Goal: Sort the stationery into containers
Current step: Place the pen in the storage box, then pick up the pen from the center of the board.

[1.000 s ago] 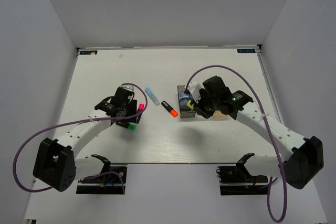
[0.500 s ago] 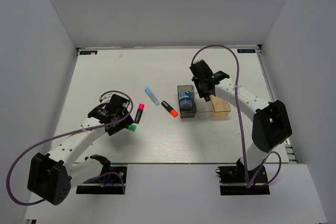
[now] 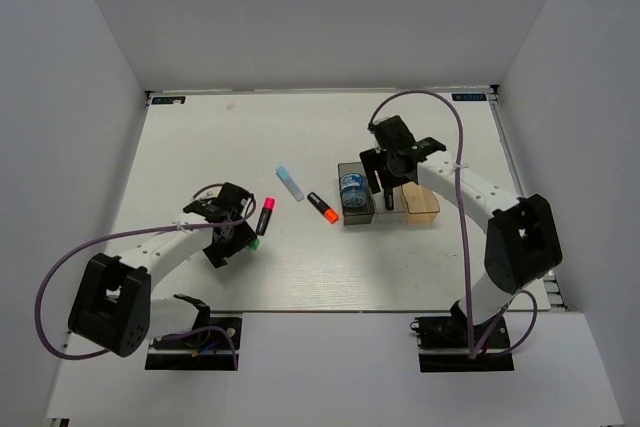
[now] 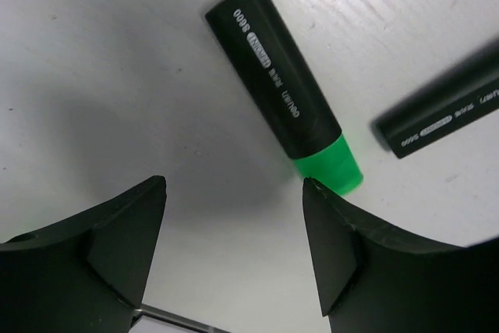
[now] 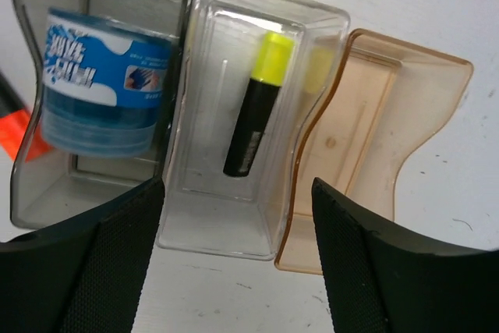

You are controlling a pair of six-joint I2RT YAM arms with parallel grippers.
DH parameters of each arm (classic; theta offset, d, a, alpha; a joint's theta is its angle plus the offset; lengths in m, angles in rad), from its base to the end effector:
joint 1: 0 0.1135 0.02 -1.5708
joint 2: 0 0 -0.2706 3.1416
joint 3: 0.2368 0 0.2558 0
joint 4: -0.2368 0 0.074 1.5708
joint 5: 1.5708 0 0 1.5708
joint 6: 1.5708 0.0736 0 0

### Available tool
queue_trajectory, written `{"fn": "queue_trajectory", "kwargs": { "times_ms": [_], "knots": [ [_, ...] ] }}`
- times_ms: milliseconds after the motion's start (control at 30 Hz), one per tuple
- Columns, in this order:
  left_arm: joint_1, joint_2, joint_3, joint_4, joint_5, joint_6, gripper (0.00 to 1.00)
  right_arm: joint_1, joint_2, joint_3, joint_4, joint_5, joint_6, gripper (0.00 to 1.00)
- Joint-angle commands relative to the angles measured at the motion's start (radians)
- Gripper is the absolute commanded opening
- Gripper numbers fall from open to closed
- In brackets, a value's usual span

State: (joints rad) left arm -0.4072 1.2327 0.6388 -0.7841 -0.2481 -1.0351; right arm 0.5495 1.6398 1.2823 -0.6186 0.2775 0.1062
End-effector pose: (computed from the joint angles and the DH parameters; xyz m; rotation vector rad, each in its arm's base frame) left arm 0.1887 -0.0617 0.1367 -0.9073 2.6838 0.0844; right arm 0.3292 0.1780 0.2327 -0.4438 2.4546 -0.0836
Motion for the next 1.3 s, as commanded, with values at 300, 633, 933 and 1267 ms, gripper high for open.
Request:
{"fn": "queue_trajectory", "kwargs": {
  "times_ms": [300,633,933,1267],
  "knots": [
    [0.021,0.131,0.136,0.074,-0.005,-0.085,0.75,-0.017,-0.277,-0.218,0.143,-0.161,-0.048,0.77],
    [0.008,0.135,0.119,0.066,-0.077,-0.210,0.75,-0.037,-0.297,-0.239,0.138,-0.216,-0.048,0.77],
    [0.010,0.249,0.180,-0.006,-0.120,-0.316,0.67,-0.077,-0.322,-0.253,0.137,-0.258,-0.039,0.78],
    [0.011,0.278,0.187,-0.009,-0.109,-0.271,0.02,-0.126,-0.362,-0.261,0.131,-0.313,-0.025,0.78]
  ]
}}
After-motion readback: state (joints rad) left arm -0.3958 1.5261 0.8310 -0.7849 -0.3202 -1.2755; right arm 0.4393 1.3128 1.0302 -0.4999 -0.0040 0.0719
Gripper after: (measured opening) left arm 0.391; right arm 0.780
